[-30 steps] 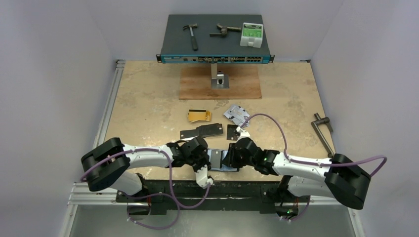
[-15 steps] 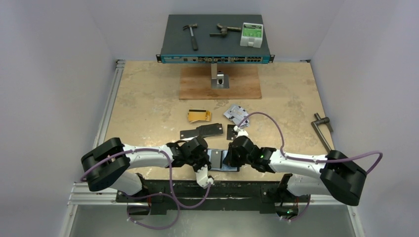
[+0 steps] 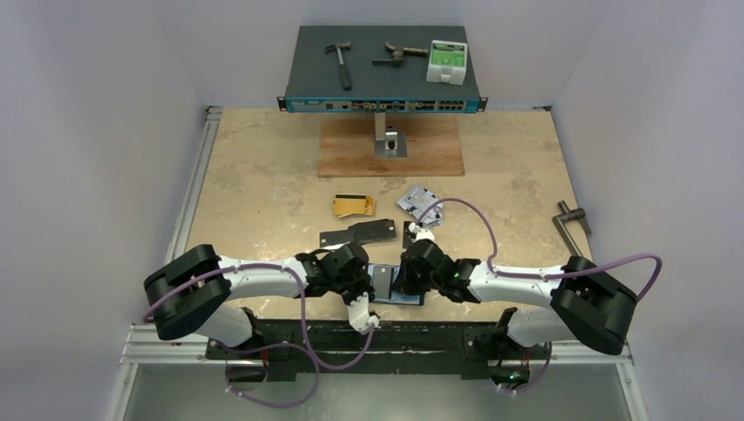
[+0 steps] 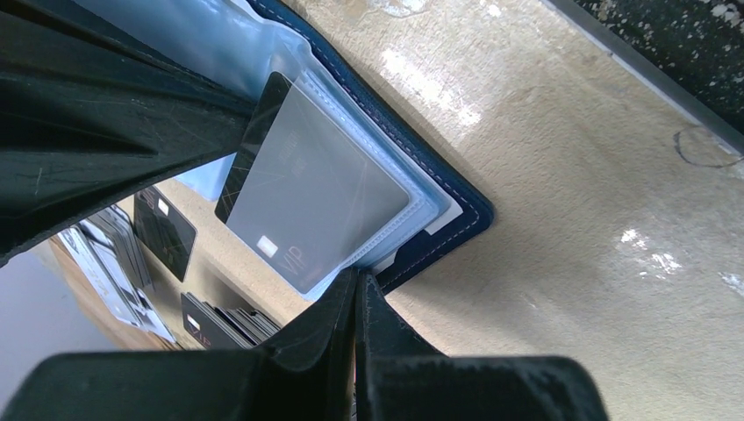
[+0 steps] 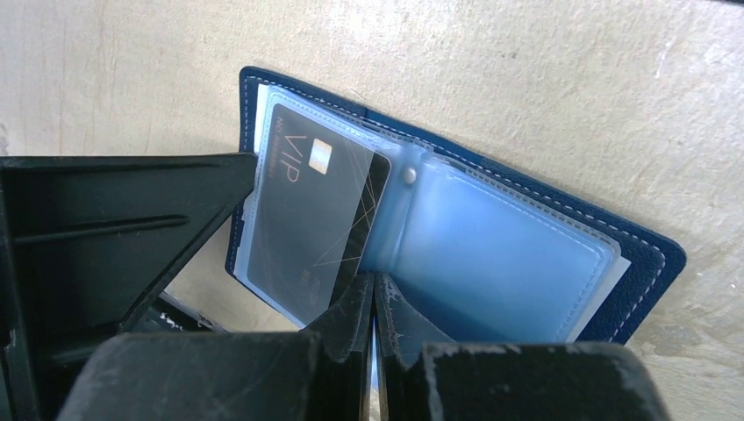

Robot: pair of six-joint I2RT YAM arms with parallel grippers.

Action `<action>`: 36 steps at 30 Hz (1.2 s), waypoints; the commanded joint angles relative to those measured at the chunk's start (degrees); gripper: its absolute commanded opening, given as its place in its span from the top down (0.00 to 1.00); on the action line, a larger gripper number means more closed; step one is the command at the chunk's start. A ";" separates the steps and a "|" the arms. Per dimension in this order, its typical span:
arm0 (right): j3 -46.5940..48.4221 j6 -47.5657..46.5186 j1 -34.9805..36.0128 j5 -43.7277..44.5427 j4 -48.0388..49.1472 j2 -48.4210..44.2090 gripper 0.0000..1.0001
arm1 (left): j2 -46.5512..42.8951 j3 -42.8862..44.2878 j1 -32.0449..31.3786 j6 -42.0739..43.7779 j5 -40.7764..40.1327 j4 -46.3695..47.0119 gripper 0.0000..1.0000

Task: Put the credit cards into the card holder
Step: Insert the credit card into the card holder, then pick up the credit card from the center of the board.

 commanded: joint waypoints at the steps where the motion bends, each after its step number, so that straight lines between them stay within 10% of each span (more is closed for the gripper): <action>1: 2.22 -0.30 0.00 -0.98 5.44 1.78 1.00 | 0.76 -0.63 -0.39 -1.68 2.48 -3.50 1.00; 25: 4.94 -4.42 -4.53 -0.59 -7.25 -2.84 1.00 | 0.24 0.10 -0.35 -2.48 1.71 -3.88 1.00; 36: 4.50 -4.98 -4.52 -2.22 -3.43 -0.08 1.00 | -1.71 8.34 3.16 -18.42 1.21 -12.63 1.00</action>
